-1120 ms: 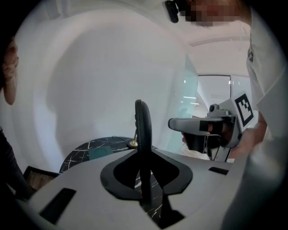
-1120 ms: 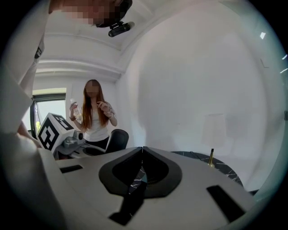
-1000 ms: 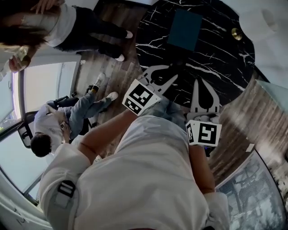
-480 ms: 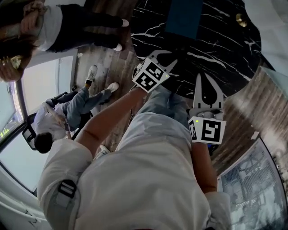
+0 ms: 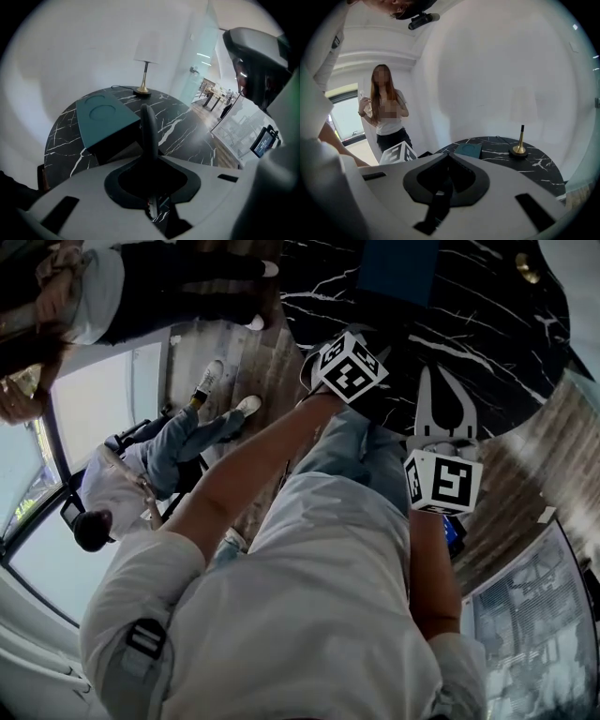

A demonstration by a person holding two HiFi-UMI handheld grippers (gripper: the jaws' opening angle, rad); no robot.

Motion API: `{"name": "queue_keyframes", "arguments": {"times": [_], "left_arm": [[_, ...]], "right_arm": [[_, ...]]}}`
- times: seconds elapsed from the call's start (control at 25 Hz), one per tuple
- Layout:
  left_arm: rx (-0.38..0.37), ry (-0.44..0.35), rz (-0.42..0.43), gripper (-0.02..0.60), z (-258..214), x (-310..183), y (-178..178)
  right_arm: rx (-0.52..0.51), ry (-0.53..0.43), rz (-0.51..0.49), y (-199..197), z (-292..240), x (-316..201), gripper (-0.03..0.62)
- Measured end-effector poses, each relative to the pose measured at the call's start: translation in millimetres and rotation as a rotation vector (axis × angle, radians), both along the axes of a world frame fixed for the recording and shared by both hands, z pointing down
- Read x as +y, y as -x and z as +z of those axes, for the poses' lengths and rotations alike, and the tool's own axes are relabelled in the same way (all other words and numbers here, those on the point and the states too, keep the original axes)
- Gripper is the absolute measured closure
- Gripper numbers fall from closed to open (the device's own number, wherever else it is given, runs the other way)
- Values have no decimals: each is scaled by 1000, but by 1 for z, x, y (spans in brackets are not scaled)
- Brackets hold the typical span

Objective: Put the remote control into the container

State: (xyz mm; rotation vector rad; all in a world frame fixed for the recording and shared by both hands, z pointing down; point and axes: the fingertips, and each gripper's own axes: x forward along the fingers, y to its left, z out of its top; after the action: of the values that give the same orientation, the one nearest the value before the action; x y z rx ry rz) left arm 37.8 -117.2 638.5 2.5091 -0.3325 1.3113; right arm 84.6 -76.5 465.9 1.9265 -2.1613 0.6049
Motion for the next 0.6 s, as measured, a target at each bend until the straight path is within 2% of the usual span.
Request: {"name": "queue_keyframes", "arguments": {"times": [0.32, 0.6], "left_arm": [[-152, 32, 1, 505, 45, -6, 14], [-186, 56, -3, 505, 56, -10, 8]], "right_arm": [[-22, 44, 4, 3, 22, -1, 583], [-35, 58, 6, 6, 29, 4, 583]]}}
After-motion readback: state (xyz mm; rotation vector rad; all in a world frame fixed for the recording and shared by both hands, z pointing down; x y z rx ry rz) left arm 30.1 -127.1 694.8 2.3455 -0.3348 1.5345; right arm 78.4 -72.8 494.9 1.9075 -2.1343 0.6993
